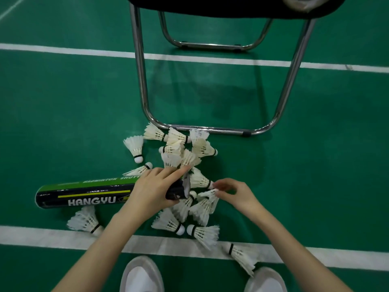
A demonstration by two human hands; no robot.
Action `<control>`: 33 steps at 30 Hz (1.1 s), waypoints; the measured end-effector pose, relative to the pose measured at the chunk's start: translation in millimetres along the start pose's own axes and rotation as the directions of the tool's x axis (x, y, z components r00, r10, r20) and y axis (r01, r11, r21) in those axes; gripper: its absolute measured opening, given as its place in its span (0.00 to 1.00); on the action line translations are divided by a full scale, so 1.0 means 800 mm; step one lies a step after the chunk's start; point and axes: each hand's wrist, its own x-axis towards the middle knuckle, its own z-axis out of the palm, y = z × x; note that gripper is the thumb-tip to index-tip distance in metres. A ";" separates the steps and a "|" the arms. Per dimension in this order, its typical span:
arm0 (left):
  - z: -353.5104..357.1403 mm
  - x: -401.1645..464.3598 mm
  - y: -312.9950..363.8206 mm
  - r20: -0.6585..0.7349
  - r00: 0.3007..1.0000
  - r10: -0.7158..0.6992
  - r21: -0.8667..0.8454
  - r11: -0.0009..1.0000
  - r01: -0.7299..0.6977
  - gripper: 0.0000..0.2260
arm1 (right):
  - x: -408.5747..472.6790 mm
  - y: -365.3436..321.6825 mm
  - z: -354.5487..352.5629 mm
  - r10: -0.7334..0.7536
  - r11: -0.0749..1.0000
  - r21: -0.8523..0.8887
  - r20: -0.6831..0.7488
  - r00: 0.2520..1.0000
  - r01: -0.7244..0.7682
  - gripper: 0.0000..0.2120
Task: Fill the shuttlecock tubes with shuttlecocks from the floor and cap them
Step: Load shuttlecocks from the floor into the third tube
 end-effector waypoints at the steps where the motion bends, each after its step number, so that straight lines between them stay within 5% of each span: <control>1: 0.006 -0.003 0.001 0.015 1.000 -0.002 -0.001 1.000 0.002 0.46 | -0.003 0.006 0.004 -0.003 1.000 -0.013 -0.011 1.000 0.003 0.08; 5: 0.019 -0.011 -0.001 0.020 1.000 -0.024 0.016 1.000 0.023 0.47 | 0.006 0.006 0.016 -0.086 0.980 -0.182 -0.061 0.994 0.073 0.10; 14: 0.029 -0.014 -0.001 0.004 0.996 -0.084 0.002 0.996 0.084 0.41 | 0.065 -0.029 0.042 -0.244 0.777 -0.544 0.203 0.948 0.317 0.23; 24: 0.031 -0.005 0.006 -0.018 0.994 -0.105 0.006 0.994 0.105 0.36 | 0.056 -0.012 0.012 -0.407 0.582 -0.761 0.030 0.913 0.285 0.04; 28: 0.029 0.001 0.012 -0.034 0.993 -0.117 0.001 0.993 0.117 0.35 | 0.036 -0.033 0.000 -0.316 0.780 -0.605 -0.159 0.935 0.161 0.05; 30: 0.027 0.005 0.015 -0.047 0.991 -0.128 -0.003 0.992 0.128 0.35 | 0.025 -0.046 0.003 -0.194 0.948 -0.302 -0.281 0.940 0.105 0.03; 33: 0.024 0.010 0.021 -0.062 0.988 -0.140 -0.014 0.990 0.139 0.36 | 0.009 -0.057 0.014 -0.069 0.994 0.060 -0.324 0.944 0.093 0.03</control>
